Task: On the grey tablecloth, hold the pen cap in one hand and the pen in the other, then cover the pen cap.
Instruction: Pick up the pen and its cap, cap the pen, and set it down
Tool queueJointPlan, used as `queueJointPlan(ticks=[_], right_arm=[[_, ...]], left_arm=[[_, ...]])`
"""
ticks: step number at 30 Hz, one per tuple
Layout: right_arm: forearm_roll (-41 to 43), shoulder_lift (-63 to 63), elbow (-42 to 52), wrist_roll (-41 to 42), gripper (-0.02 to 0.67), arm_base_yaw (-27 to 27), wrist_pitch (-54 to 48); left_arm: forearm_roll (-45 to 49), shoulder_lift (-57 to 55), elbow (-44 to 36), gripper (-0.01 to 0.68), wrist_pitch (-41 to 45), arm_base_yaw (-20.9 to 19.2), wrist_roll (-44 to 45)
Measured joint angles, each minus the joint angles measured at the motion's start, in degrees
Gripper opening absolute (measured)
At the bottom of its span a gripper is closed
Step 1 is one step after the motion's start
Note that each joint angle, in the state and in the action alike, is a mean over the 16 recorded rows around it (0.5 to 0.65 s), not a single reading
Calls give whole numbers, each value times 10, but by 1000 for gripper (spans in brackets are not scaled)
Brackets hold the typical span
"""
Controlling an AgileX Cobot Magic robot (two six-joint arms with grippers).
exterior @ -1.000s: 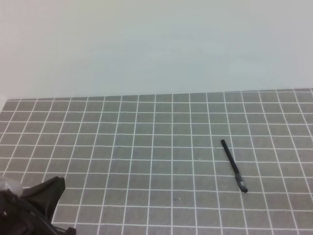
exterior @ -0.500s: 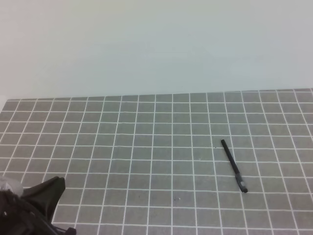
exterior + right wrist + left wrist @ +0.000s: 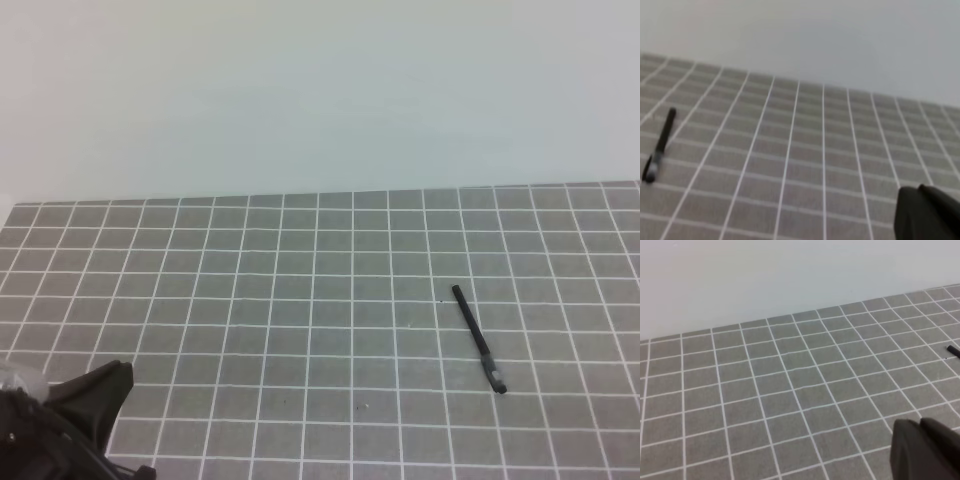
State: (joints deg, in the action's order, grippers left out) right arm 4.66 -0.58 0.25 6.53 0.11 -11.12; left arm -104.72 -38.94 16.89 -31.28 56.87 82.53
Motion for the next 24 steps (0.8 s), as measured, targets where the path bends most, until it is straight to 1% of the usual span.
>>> queueJointPlan(ticks=[9, 24], right_arm=[[-9, -3, 0, 4, -1, 0, -61], [-10, -3, 0, -6, -1, 0, -66]], left_arm=[[0, 0, 0, -2, 0, 0, 3], [0, 0, 0, -2, 0, 0, 1]])
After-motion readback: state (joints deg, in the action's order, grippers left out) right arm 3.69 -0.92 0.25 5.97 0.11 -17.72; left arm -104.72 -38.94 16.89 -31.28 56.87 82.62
